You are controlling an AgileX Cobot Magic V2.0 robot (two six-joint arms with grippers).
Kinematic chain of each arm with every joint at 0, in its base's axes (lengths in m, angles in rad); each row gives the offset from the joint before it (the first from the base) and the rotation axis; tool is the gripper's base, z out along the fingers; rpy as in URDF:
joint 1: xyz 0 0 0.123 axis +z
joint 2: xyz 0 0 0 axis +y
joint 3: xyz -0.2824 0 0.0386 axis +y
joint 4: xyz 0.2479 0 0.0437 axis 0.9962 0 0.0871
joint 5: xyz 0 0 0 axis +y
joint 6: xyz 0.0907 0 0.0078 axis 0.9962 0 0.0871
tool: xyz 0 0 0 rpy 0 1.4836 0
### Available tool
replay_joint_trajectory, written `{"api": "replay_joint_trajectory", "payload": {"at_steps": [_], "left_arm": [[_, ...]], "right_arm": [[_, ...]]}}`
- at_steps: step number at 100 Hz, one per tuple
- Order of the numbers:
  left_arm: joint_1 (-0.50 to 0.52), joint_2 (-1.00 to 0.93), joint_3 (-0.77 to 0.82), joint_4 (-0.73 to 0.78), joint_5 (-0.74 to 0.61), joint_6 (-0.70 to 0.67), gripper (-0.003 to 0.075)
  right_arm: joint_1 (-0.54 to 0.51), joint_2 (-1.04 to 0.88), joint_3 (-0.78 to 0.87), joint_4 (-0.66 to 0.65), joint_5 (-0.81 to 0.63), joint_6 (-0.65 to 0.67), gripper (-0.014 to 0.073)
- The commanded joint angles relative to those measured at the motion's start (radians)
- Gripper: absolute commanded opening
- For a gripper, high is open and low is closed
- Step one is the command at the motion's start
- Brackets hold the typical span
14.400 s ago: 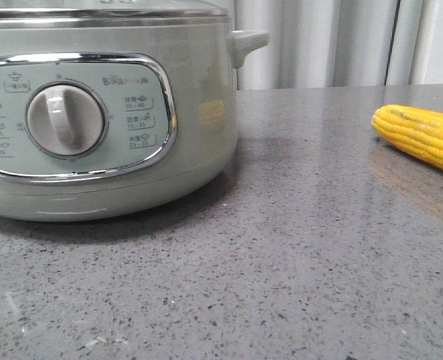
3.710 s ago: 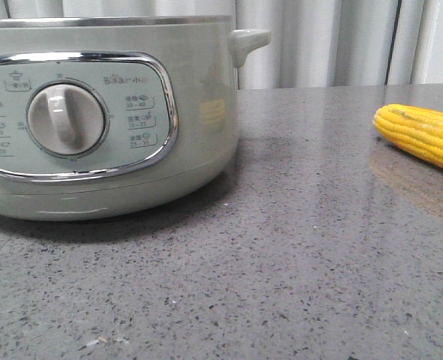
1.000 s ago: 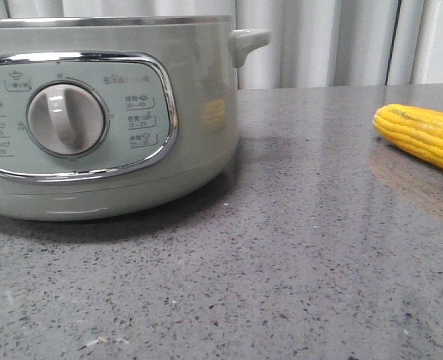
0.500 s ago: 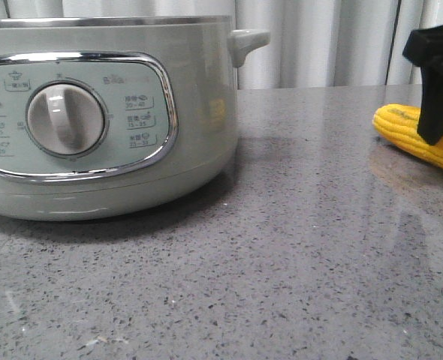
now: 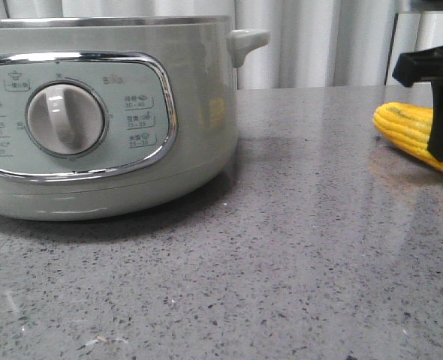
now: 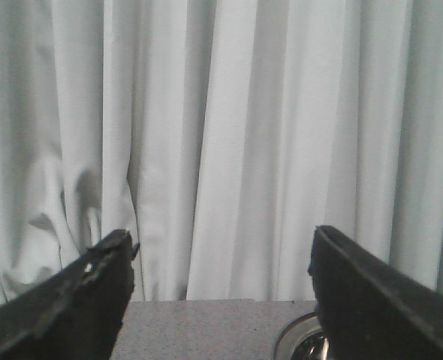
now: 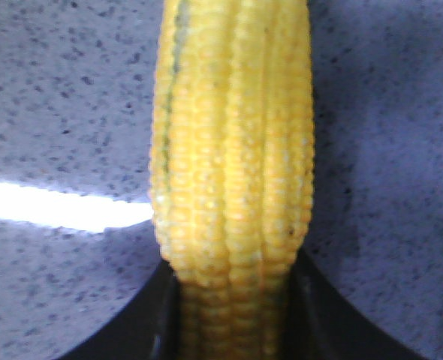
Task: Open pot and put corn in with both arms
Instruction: 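Lower the right gripper onto the yellow corn cob and grasp it, then carry the corn cob over the open pot and release it inside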
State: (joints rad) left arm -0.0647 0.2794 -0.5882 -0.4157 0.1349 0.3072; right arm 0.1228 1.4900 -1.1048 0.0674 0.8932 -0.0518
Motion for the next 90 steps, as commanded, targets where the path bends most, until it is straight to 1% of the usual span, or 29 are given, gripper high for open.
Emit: {"api": "replay_joint_trajectory", "payload": {"at_steps": [1,15,26,38,47,58,69,90], "left_arm": [[-0.018,0.009,-0.031,-0.011,-0.069,-0.002,0.0457],[-0.034,0.009,-0.031,-0.011,-0.069,-0.002,0.0457],[-0.038,0.009,-0.031,-0.011,-0.067,-0.002,0.0453],[-0.040,0.009,-0.031,-0.011,-0.057,-0.002,0.0422],[-0.045,0.009,-0.031,-0.011,-0.056,-0.002,0.0407],[-0.050,0.009,-0.031,-0.011,-0.056,-0.002,0.0406],[-0.050,0.009,-0.031,-0.011,-0.055,-0.002,0.0406],[-0.050,0.009,-0.031,-0.011,-0.054,-0.002,0.0406]], "right_arm": [[0.016,-0.085,-0.065,0.050,-0.020,-0.011,-0.0004],[0.096,-0.158,-0.209,0.090,-0.022,-0.011,-0.0004],[0.198,-0.165,-0.364,0.092,-0.022,-0.011,-0.0004],[0.325,-0.128,-0.502,0.094,-0.041,-0.011,-0.0003],[0.404,-0.076,-0.566,0.094,-0.052,-0.011,-0.0003],[0.469,0.000,-0.607,0.094,-0.065,-0.011,-0.0003],[0.506,0.081,-0.621,0.102,-0.091,-0.011,-0.0003],[0.534,0.181,-0.639,0.142,-0.135,-0.011,-0.0001]]}}
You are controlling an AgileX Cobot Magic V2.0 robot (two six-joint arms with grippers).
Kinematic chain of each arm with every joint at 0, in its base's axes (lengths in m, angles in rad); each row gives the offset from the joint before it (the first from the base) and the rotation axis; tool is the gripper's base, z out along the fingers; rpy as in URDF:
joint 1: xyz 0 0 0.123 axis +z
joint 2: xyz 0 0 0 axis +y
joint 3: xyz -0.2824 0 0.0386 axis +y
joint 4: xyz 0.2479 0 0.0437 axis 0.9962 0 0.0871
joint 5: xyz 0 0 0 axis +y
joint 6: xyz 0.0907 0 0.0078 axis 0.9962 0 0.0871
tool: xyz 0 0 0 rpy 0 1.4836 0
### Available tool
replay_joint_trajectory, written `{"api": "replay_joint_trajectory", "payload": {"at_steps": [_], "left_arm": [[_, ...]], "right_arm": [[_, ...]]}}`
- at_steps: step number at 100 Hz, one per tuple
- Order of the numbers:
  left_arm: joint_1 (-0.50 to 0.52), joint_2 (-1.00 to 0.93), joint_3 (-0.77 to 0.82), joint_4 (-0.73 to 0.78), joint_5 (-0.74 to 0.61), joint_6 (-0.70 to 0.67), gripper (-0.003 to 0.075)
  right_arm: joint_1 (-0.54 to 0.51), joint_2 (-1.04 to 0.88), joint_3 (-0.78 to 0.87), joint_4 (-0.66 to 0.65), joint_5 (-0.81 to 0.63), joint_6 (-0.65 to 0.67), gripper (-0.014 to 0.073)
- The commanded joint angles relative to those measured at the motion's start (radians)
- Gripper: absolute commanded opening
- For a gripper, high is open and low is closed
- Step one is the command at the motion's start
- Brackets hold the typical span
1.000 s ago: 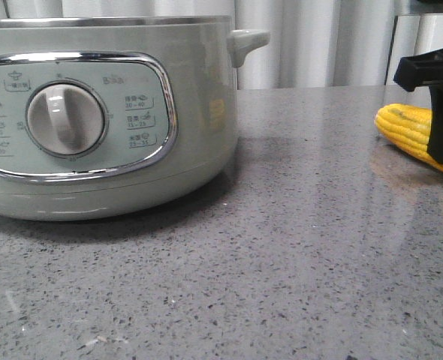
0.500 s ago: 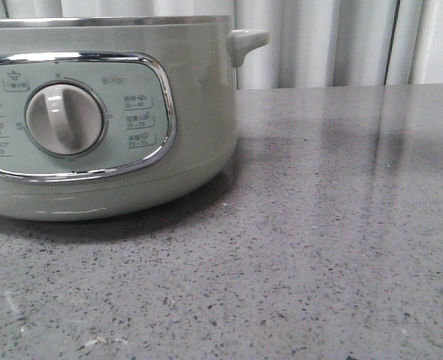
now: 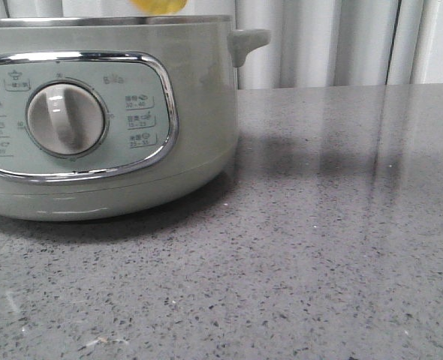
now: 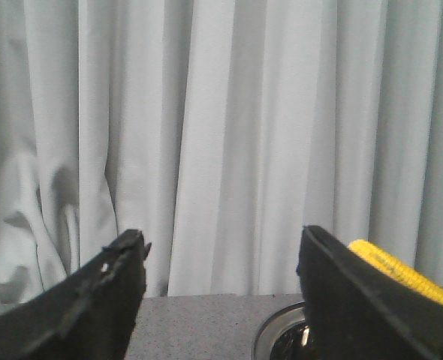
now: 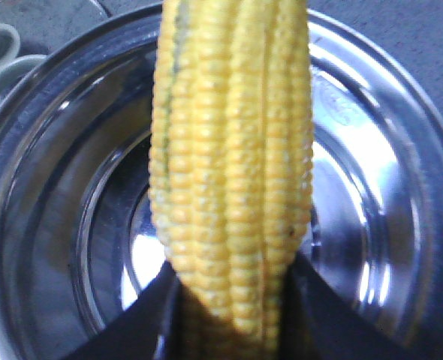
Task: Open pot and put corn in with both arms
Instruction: 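Carry the corn cob over the open pot and release it inside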
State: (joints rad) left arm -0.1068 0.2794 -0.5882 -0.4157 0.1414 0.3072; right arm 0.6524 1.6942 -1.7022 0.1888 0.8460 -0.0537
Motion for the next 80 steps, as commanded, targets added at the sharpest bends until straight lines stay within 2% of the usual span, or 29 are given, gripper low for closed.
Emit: {"api": "replay_joint_trajectory", "payload": {"at_steps": [1,8,13,20,25,32,41,54,59,68,76,80], "left_arm": [[-0.008,0.009,-0.031,-0.011,-0.060,-0.002,0.0406],[-0.008,0.009,-0.031,-0.011,-0.060,-0.002,0.0406],[-0.008,0.009,-0.031,-0.011,-0.059,-0.002,0.0406],[-0.008,0.009,-0.031,-0.011,-0.051,-0.002,0.0406],[-0.008,0.009,-0.031,-0.011,-0.043,-0.002,0.0406],[-0.008,0.009,-0.031,-0.011,-0.026,-0.002,0.0406],[-0.010,0.009,-0.031,-0.011,0.022,-0.002,0.0406],[-0.048,0.009,-0.031,-0.013,0.103,-0.002,0.0406],[-0.068,0.009,-0.031,-0.013,0.130,-0.002,0.0399],[-0.097,0.009,-0.031,-0.007,0.184,-0.002,0.0351],[-0.107,0.009,-0.031,0.013,0.234,-0.002,0.0270],[-0.107,0.009,-0.031,0.026,0.258,-0.002,0.0227]], "right_arm": [[0.004,-0.020,-0.042,0.023,-0.088,-0.009,0.0000],[0.004,-0.001,-0.042,0.023,-0.084,-0.009,0.0019],[0.004,0.011,-0.042,0.021,-0.072,-0.009,0.0070],[0.004,0.021,-0.040,0.021,-0.063,-0.009,0.0204],[0.004,0.024,-0.040,0.023,-0.060,-0.009,0.0339],[0.004,0.023,-0.040,0.023,-0.062,-0.009,0.0484],[0.004,0.015,-0.040,0.023,-0.062,-0.009,0.0568],[0.006,-0.025,-0.040,0.028,-0.049,-0.009,0.0562],[0.010,-0.051,-0.035,0.028,-0.041,-0.009,0.0534],[0.024,-0.105,-0.019,0.018,-0.041,-0.009,0.0358],[0.039,-0.179,0.020,-0.009,-0.064,-0.009,0.0149],[0.044,-0.222,0.053,-0.024,-0.085,-0.009,0.0076]]}}
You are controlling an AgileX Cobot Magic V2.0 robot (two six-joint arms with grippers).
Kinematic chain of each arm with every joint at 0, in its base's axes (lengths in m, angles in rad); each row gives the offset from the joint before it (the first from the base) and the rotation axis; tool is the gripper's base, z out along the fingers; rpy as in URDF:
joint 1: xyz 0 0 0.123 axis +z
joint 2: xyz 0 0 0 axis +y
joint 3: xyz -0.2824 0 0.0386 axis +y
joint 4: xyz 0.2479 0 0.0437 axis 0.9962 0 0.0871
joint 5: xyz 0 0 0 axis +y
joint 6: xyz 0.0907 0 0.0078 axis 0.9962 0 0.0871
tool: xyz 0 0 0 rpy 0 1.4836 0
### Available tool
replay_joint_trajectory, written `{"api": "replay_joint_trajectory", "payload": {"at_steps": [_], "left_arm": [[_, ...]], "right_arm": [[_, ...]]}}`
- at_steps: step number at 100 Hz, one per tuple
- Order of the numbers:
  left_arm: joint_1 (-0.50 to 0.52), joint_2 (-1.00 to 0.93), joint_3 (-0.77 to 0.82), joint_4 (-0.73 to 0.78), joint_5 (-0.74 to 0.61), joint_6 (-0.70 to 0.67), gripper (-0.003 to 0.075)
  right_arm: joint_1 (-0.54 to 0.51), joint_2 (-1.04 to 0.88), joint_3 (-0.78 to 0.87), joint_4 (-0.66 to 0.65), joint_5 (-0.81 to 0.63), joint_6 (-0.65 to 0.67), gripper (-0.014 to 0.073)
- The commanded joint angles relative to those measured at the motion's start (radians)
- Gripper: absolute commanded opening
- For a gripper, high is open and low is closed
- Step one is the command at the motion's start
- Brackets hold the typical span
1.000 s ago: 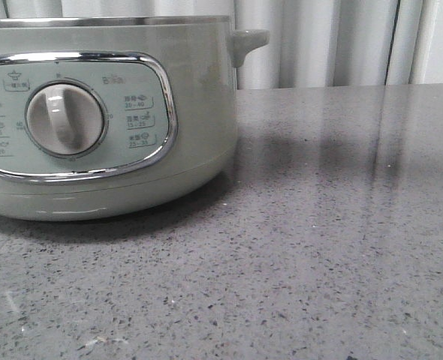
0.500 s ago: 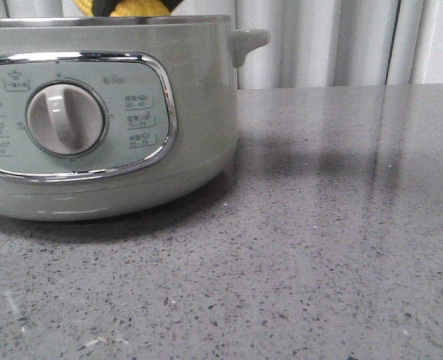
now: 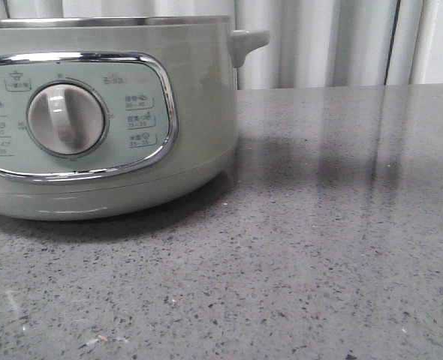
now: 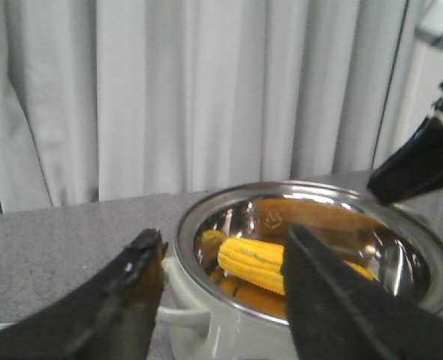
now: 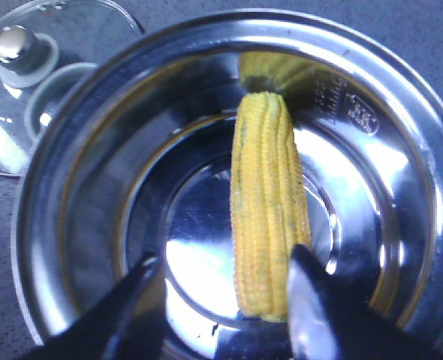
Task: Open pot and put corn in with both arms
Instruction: 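Carry the corn cob over the open pot and release it inside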
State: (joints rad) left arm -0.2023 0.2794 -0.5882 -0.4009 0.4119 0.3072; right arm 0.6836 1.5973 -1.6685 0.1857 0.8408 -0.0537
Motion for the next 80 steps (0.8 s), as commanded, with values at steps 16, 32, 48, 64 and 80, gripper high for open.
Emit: {"api": "replay_joint_trajectory", "payload": {"at_steps": [16,32,48,64,80], "left_arm": [[-0.012,-0.010,-0.031,0.069,0.063,-0.002,0.0032],[-0.012,-0.064,-0.031,0.117,0.092,-0.002,-0.0020],[-0.012,-0.080,-0.031,0.135,0.092,-0.002,-0.0020],[-0.012,-0.080,-0.028,0.124,0.092,-0.002,-0.0020],[-0.012,-0.080,-0.028,0.121,0.092,-0.002,-0.0020]], "right_arm": [[0.032,-0.326,0.232,-0.089,-0.232,-0.009,-0.0047],[0.032,-0.592,0.549,-0.193,-0.438,-0.009,-0.0043],[0.028,-0.901,0.863,-0.295,-0.630,-0.009,-0.0043],[0.028,-1.217,1.062,-0.417,-0.642,-0.009,-0.0043],[0.028,-1.449,1.156,-0.453,-0.644,-0.009,-0.0043]]}}
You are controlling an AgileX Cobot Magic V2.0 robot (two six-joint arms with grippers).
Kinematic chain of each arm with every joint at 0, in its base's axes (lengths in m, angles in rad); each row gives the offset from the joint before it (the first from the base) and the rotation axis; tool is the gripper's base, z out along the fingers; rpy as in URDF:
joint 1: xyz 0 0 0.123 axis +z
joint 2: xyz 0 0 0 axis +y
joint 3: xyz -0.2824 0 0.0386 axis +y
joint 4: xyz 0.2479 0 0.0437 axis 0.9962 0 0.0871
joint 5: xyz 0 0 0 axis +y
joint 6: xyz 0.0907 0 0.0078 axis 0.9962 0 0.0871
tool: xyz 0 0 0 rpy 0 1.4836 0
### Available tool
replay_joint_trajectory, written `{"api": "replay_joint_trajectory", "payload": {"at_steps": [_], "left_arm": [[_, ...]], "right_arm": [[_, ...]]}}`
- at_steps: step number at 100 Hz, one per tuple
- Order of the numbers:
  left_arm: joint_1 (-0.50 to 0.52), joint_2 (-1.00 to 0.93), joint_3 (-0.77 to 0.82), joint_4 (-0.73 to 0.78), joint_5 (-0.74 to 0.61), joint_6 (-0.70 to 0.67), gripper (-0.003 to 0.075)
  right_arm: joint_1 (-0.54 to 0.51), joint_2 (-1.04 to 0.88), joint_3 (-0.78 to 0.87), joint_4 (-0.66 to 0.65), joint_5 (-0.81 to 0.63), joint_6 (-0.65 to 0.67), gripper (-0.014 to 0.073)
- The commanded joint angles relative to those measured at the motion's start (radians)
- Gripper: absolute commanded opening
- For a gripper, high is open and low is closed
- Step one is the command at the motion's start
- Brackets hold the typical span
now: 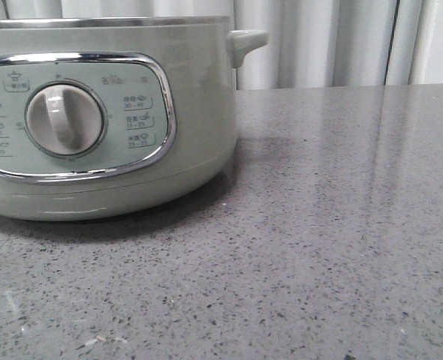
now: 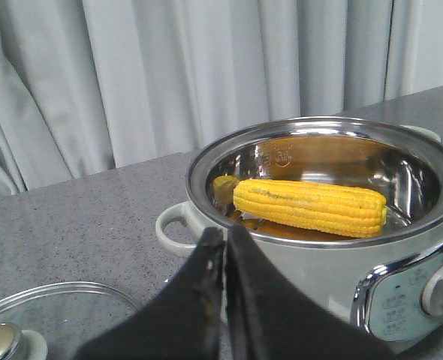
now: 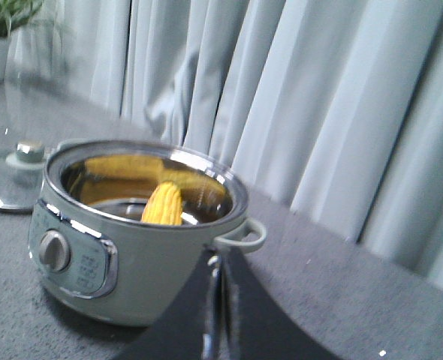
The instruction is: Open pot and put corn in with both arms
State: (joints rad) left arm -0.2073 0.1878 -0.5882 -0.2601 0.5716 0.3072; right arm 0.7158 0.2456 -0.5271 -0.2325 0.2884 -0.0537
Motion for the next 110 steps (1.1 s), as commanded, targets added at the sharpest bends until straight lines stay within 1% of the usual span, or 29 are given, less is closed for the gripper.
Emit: {"api": "replay_joint_trajectory", "payload": {"at_steps": [1,12,62,80,92,99,104,110], "left_arm": [[-0.007,0.012,-0.028,-0.019,-0.068,-0.002,-0.0020],[-0.007,0.012,-0.028,-0.019,-0.068,-0.002,-0.0020],[-0.007,0.012,-0.028,-0.019,-0.068,-0.002,-0.0020],[-0.007,0.008,0.007,-0.019,-0.083,-0.002,-0.0020],[-0.007,-0.008,0.078,-0.016,-0.179,0.000,-0.0020],[-0.007,-0.035,0.146,-0.003,-0.310,0.000,-0.0020],[-0.007,-0.059,0.210,-0.003,-0.432,-0.001,-0.0020],[-0.005,-0.081,0.312,-0.001,-0.563,-0.001,-0.0020]], "right_arm": [[-0.004,-0.103,0.017,-0.035,-0.092,-0.009,-0.0043],[-0.004,-0.161,0.031,-0.028,-0.079,-0.009,-0.0043],[-0.004,-0.163,0.031,-0.028,-0.075,-0.009,-0.0044],[-0.004,-0.163,0.031,-0.028,-0.075,-0.009,-0.0044],[-0.004,-0.163,0.031,-0.028,-0.075,-0.009,-0.0044],[-0.004,-0.163,0.031,-0.028,-0.075,-0.009,-0.0044],[-0.004,-0.163,0.031,-0.028,-0.075,-0.009,-0.0043],[-0.004,-0.163,0.031,-0.028,-0.075,-0.009,-0.0044]]}}
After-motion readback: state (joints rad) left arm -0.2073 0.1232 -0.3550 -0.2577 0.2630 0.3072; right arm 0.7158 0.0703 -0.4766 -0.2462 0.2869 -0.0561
